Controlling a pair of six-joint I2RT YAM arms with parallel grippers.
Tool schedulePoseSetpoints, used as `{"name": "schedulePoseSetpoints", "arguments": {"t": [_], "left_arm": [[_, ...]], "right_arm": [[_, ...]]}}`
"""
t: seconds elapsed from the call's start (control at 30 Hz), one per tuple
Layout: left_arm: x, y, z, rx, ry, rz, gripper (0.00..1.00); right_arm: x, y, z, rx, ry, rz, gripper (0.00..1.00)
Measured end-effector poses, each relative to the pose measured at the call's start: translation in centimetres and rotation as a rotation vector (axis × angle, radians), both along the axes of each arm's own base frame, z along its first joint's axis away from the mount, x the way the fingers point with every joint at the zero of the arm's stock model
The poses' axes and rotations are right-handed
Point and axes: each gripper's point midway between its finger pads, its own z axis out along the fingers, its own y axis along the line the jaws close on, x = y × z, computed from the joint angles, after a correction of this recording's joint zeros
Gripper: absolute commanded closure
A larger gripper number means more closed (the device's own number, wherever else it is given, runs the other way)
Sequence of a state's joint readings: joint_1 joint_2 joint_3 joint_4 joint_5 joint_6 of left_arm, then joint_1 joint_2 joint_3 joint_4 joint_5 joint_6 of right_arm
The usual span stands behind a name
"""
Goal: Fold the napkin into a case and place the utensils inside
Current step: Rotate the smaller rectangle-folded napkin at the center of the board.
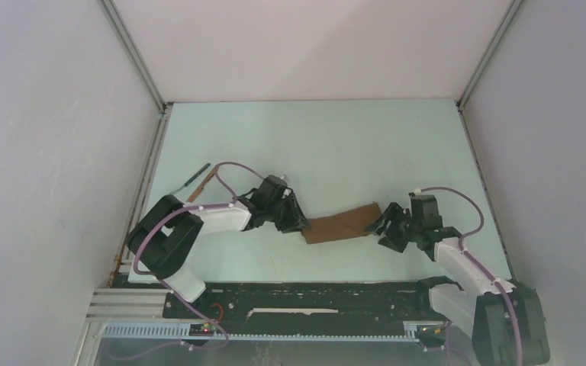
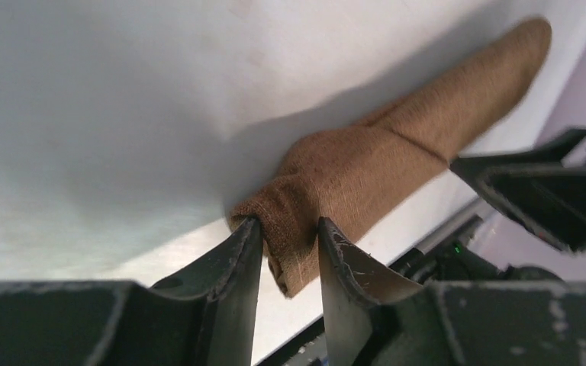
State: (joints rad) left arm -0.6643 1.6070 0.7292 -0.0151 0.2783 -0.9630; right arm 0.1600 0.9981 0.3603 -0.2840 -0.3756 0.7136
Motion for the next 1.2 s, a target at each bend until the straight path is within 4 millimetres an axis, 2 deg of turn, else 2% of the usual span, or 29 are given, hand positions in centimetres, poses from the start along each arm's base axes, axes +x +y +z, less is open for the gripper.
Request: {"name": "schedulePoseSetpoints", "arguments": {"t": [0.1,0.17,0.27,0.33,0.43,0.57,0.63,0.73,0.8,0.87,0.9,0.93,1.07,1.2], "left_arm": [[-1.8,-3.1,0.8,-0.071,0.007,-0.042,0.62],[-3.3,-4.9,1.1,-0.105,0.017,-0.076,0.55],[-5.2,-6.4,1.5,-0.137,0.042,-0.122,0.48],[-5.7,-6.8,1.8,-0.154,0.053,-0.135,0.46],[-5.9,-6.4,1.9,-0.156,0.054,-0.136,0.44],[-6.9,-4.7,2.2,-0.129,0.053,-0.151,0.44],[-7.2,-4.0,2.5,-0.109,0.037,-0.176,0.43],[-7.6,-2.8,3.1,-0.066,-0.003,-0.218,0.41],[-7.4,-2.3,3.6,-0.031,-0.037,-0.242,0.41],[-6.7,-2.5,4.0,-0.009,-0.058,-0.264,0.41],[-6.1,-2.9,4.4,-0.005,-0.069,-0.274,0.41],[-4.9,-4.2,5.5,-0.016,-0.103,-0.291,0.41],[-2.6,-6.7,5.1,-0.016,-0.112,-0.319,0.45],[-1.8,-8.4,3.5,-0.021,-0.085,-0.356,0.46]], "right_arm": [[0.3,-1.2,-0.3,0.030,0.025,-0.085,0.30],[1.1,-2.4,-0.3,0.046,0.026,-0.143,0.30],[1.8,-4.1,-0.9,0.060,0.051,-0.212,0.30],[2.3,-4.7,-0.9,0.064,0.057,-0.224,0.30],[3.7,-5.5,-0.7,0.036,0.053,-0.217,0.31],[6.4,-5.7,0.0,0.018,0.036,-0.180,0.31],[8.2,-5.5,0.5,0.007,0.020,-0.147,0.32],[12.1,-4.7,1.3,-0.015,-0.005,-0.070,0.32],[13.8,-4.6,1.4,-0.034,-0.017,-0.046,0.31],[14.2,-4.9,1.3,-0.067,-0.009,-0.041,0.30],[14.2,-5.3,1.3,-0.091,0.000,-0.047,0.30],[14.2,-5.8,1.3,-0.120,0.010,-0.052,0.30],[14.2,-7.1,1.8,-0.205,0.027,-0.056,0.29],[12.8,-6.7,2.2,-0.207,0.046,-0.029,0.29]]}}
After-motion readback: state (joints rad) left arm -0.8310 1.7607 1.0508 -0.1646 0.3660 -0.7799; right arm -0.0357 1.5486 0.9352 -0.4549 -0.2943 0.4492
